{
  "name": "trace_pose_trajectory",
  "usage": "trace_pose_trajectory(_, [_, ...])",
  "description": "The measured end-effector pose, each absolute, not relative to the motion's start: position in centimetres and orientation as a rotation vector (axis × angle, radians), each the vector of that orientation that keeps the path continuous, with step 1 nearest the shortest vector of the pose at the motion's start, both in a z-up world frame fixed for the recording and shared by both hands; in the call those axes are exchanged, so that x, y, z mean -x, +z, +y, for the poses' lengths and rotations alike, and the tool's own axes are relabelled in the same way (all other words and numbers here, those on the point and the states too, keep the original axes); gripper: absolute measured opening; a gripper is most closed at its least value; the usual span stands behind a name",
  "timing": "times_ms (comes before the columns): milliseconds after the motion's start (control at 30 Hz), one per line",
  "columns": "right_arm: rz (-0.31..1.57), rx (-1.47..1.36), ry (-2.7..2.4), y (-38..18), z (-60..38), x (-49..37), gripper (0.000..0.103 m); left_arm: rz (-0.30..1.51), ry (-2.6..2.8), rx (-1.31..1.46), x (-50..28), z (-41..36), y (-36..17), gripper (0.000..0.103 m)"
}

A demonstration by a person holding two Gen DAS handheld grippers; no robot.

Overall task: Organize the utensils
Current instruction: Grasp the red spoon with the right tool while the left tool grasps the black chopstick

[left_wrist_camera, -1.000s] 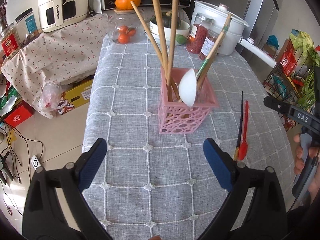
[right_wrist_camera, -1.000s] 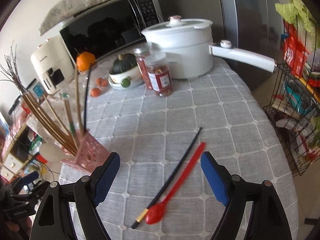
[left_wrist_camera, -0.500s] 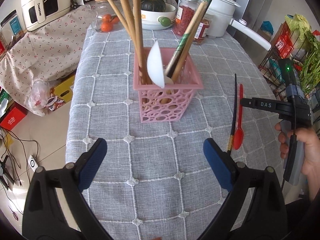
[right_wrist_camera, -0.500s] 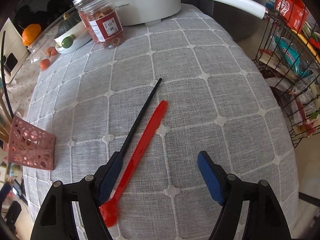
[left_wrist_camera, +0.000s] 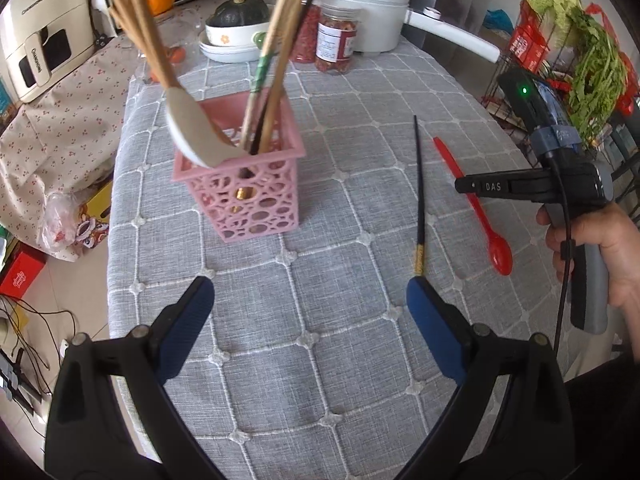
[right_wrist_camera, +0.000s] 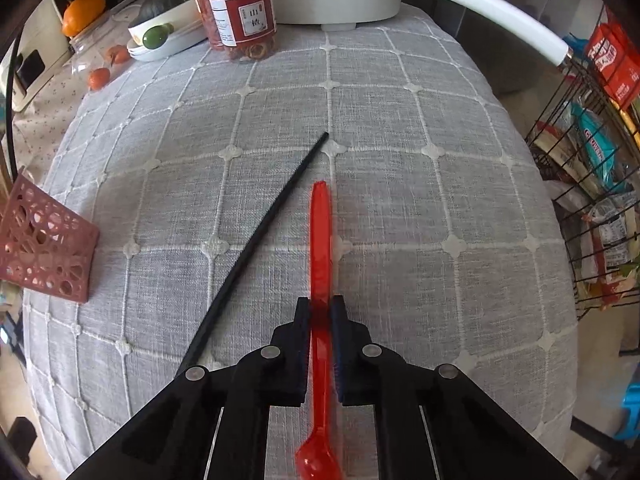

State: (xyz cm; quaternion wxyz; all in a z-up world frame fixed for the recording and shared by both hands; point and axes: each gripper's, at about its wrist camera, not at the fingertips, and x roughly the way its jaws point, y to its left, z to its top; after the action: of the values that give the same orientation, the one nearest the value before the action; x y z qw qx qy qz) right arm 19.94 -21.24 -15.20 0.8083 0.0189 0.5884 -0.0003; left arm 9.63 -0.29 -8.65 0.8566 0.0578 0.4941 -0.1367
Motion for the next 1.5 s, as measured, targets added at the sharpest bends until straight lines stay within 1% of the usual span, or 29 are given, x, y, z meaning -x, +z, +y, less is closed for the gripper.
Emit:
trace_pose_trajectory(100, [1.253, -0.062, 0.008, -14.7, -23.1, -19.0, 0.009, 1.039, -0.323, -0.145, -9.9, -2.2, -8.6, 0.095])
trace_pose_trajectory(200, [1.220, -0.112, 0.021, -13.3, -25.2, -18.1, 0.009, 1.057, -0.363, -0.151, -10.8, -4.5, -8.8, 0.086])
trace_pose_trajectory(267, [1.195, -0.148, 0.025, -12.3, -26.6, -17.6, 0.009, 1.071, -0.387, -0.152, -11.7, -6.5, -9.0, 0.077])
trace_pose_trajectory(300, [1.185, -0.167, 0.026, -11.9, -27.3, -17.4, 0.009, 1.078, -0.395, -0.154, -12.2, -7.4, -9.2, 0.075])
trace_pose_trajectory(333, [1.176, -0.185, 0.025, -11.5, -27.9, -17.2, 0.009, 1.085, -0.403, -0.159, -12.7, -8.5, -9.5, 0.070])
trace_pose_trajectory(367, [1.169, -0.206, 0.024, -11.2, -28.5, -17.0, 0.009, 1.094, -0.410, -0.164, -13.2, -9.4, -9.9, 0.062])
trace_pose_trajectory(400, [1.164, -0.225, 0.025, -11.1, -29.1, -17.0, 0.009, 1.107, -0.416, -0.167, -13.9, -10.3, -10.3, 0.058])
trace_pose_trajectory(467, [1.155, -0.249, 0.024, -10.8, -29.8, -16.8, 0.009, 1.139, -0.420, -0.164, -15.5, -12.0, -11.2, 0.045])
trace_pose_trajectory(600, [1.138, -0.201, 0.009, -10.4, -30.6, -16.9, 0.009, 1.147, -0.403, -0.187, -18.4, -14.9, -12.6, 0.036])
trace_pose_trajectory(667, [1.141, -0.233, 0.023, -10.5, -31.2, -16.6, 0.009, 1.156, -0.387, -0.208, -19.7, -16.0, -13.3, 0.029])
trace_pose_trajectory(800, [1.137, -0.279, 0.038, -10.5, -32.2, -16.6, 0.009, 1.170, -0.334, -0.243, -21.7, -17.1, -14.3, 0.027])
trace_pose_trajectory(833, [1.136, -0.290, 0.045, -10.4, -32.3, -16.6, 0.009, 1.178, -0.323, -0.244, -22.1, -17.2, -14.5, 0.024])
trace_pose_trajectory(900, [1.136, -0.306, 0.052, -10.5, -32.4, -16.6, 0.009, 1.183, -0.311, -0.217, -22.5, -17.0, -14.7, 0.023])
trace_pose_trajectory(933, [1.137, -0.312, 0.055, -10.5, -32.4, -16.7, 0.009, 1.188, -0.309, -0.197, -22.6, -16.9, -14.7, 0.020])
trace_pose_trajectory(967, [1.137, -0.317, 0.056, -10.5, -32.3, -16.7, 0.009, 1.193, -0.312, -0.182, -22.5, -16.8, -14.7, 0.011])
trace_pose_trajectory(1067, [1.134, -0.325, 0.054, -10.5, -32.3, -16.6, 0.009, 1.176, -0.297, -0.217, -21.8, -17.1, -14.5, 0.007])
trace_pose_trajectory(1200, [1.089, -0.340, 0.043, -9.6, -32.3, -16.2, 0.009, 1.115, -0.316, -0.204, -20.0, -16.3, -12.6, 0.006])
trace_pose_trajectory(1500, [0.932, -0.387, 0.050, -5.7, -31.4, -14.1, 0.009, 0.891, -0.349, -0.177, -13.6, -12.4, -4.5, 0.006])
